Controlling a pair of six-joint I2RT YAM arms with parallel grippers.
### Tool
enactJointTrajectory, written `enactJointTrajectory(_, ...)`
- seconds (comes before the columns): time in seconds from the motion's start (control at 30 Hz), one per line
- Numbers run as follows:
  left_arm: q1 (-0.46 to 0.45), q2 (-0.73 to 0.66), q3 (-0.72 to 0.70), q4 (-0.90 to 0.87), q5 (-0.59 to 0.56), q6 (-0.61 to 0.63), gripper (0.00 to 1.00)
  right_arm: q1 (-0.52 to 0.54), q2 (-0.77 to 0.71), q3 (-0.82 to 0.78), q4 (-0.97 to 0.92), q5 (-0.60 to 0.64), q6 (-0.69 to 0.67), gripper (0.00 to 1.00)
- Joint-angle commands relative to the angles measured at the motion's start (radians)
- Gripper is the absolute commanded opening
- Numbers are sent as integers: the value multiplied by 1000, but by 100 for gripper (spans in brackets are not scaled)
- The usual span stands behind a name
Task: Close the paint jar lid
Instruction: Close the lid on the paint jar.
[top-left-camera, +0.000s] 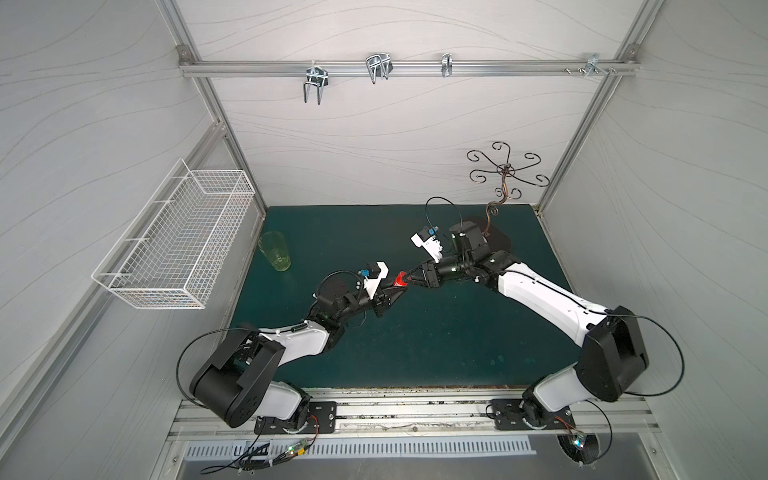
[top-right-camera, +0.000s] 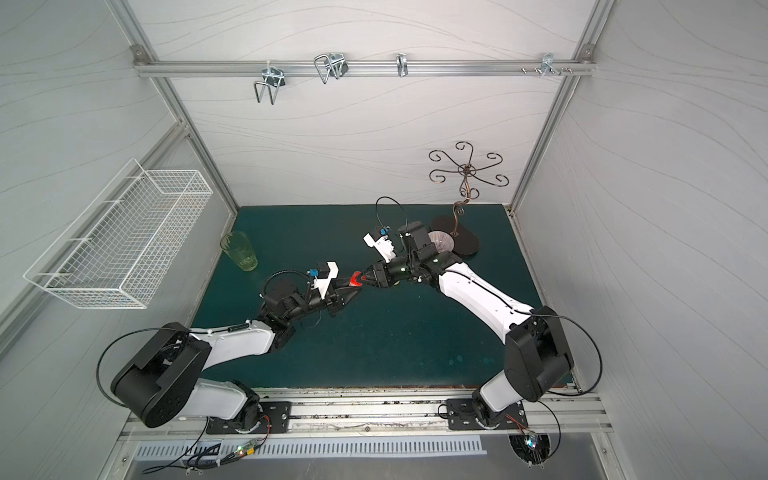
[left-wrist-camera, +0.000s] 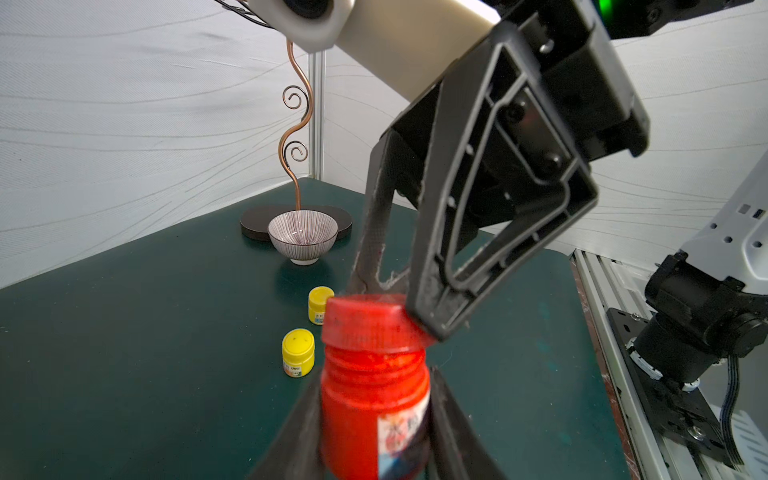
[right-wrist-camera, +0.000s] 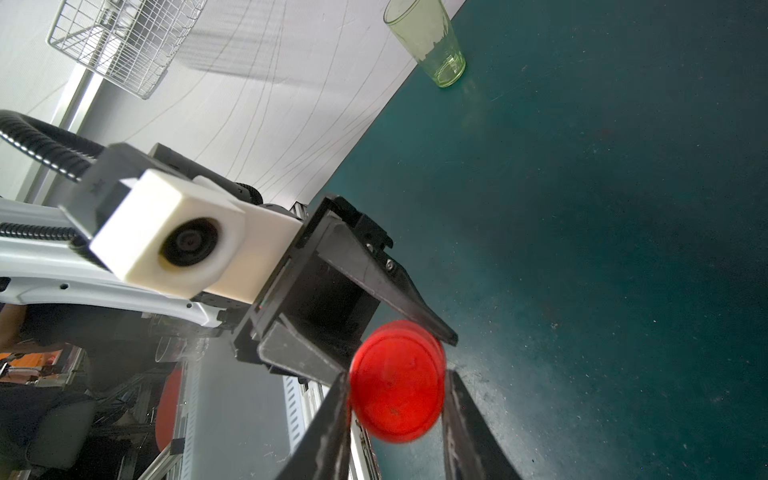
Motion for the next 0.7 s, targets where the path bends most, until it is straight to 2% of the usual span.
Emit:
enactJointTrajectory(0.0,-6,-11,48,47,9,20,0,31,8,-30,-15,-35,-35,26)
enactJointTrajectory(0.2,-6,-24,55,23,9,19,0,42,5,-46,-31,-45,-63,27)
enactJointTrajectory(0.5,-5,-51,59,-20,36,32,0,66,50,5,-171,-135,-259,26)
enactJointTrajectory(0.67,-6,-83,68,-86,52,47,0,68,97,73,-281,-233,-359,25)
